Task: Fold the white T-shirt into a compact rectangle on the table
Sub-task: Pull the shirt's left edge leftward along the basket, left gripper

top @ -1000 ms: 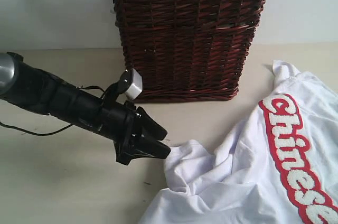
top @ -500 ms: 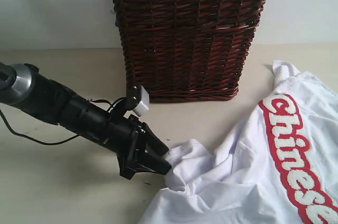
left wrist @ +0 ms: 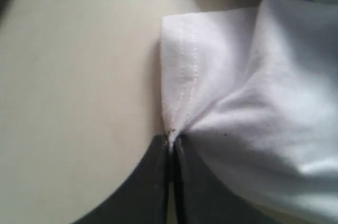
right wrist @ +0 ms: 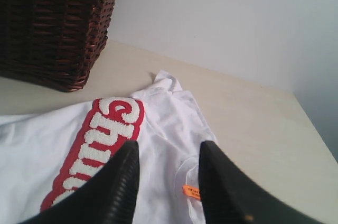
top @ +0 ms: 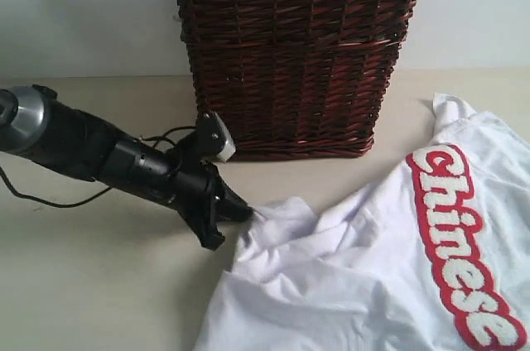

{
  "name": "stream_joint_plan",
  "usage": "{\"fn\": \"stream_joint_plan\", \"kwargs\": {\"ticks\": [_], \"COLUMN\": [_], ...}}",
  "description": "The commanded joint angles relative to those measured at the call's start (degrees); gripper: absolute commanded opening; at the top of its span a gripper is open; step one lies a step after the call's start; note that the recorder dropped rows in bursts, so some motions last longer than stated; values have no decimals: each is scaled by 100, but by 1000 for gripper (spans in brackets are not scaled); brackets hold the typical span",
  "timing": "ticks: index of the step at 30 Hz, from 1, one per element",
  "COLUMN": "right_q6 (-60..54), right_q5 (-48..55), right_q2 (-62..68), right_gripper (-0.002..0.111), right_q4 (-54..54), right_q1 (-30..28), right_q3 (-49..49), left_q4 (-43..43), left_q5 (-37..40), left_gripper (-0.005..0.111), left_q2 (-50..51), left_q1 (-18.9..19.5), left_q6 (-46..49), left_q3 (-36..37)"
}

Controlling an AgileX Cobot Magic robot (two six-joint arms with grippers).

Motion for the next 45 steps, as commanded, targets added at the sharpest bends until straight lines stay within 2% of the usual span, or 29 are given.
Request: {"fn": "stream_joint_plan", "kwargs": {"ticks": [1,7,19,22,27,38,43,45], "right_q6": [11,11,11,11,11,11,11,11], "right_q5": [-24,-24,-24,-24,-24,-24,-24,-24], "right_q2": [-30,-30,-30,-30,-30,-30,-30,-30], "right_gripper": [37,37,37,37,37,37,37,37], "right_q4": [-1,-1,-1,-1,-1,-1,-1,-1], "right_q1": [-1,-1,-1,-1,-1,-1,-1,-1], "right_q3": [10,10,10,10,10,10,10,10], "left_q4": [-477,-857,-901,-901,-901,-924,-966,-1166], "left_q5": [-1228,-1972,-4128,-4470,-4509,-4499,-4709,-4779], "left_gripper": [0,0,0,0,0,0,0,0], "left_q2": [-406,-873,-1256,-1256,-1256,-1374,-1550,-1677], "left_q1": [2,2,-23,-23,-23,-10,29,126], "left_q6": [9,-4,-30,-56,-111,-1308,-3212,-3412], "left_q3": [-1,-1,212,366,590,595,595,595]}}
